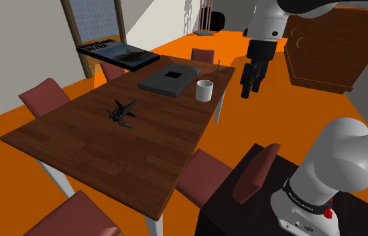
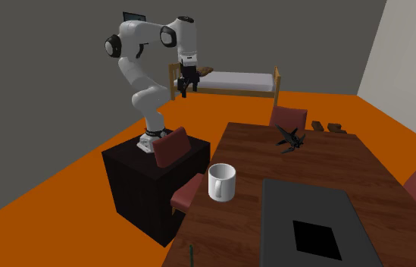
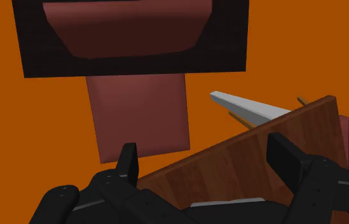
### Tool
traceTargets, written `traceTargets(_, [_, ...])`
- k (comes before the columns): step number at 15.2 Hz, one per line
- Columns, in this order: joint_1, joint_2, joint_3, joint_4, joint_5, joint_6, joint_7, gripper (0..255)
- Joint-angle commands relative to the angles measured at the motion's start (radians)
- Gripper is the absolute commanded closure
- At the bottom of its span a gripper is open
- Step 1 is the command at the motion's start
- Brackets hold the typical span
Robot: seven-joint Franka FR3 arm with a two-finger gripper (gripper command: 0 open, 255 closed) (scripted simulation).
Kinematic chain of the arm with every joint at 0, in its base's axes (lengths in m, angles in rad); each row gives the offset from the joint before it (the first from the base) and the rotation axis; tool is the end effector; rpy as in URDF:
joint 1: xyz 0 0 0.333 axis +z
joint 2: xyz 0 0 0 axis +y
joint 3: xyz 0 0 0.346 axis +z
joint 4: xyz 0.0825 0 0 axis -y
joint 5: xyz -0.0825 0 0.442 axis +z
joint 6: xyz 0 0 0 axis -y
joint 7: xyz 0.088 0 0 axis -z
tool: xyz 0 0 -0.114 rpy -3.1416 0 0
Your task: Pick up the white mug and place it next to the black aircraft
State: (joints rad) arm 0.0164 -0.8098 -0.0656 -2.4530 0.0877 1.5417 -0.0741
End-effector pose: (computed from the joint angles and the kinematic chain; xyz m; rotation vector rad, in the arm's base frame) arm 0.3293 -0.0101 0.5597 -2.9972 -0.0685 0.1435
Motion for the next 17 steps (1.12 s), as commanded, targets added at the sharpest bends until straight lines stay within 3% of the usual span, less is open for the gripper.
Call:
traceTargets(1, [0.000, 0.000, 0.000, 0.000, 0.000, 0.000, 0.000, 0])
traceTargets(9, [-0.020, 0.222, -0.078, 0.020, -0.070, 0.246, -0.121, 0])
traceTargets(17, [-0.027, 0.487, -0.150, 0.126, -0.087, 0.455, -0.237, 0])
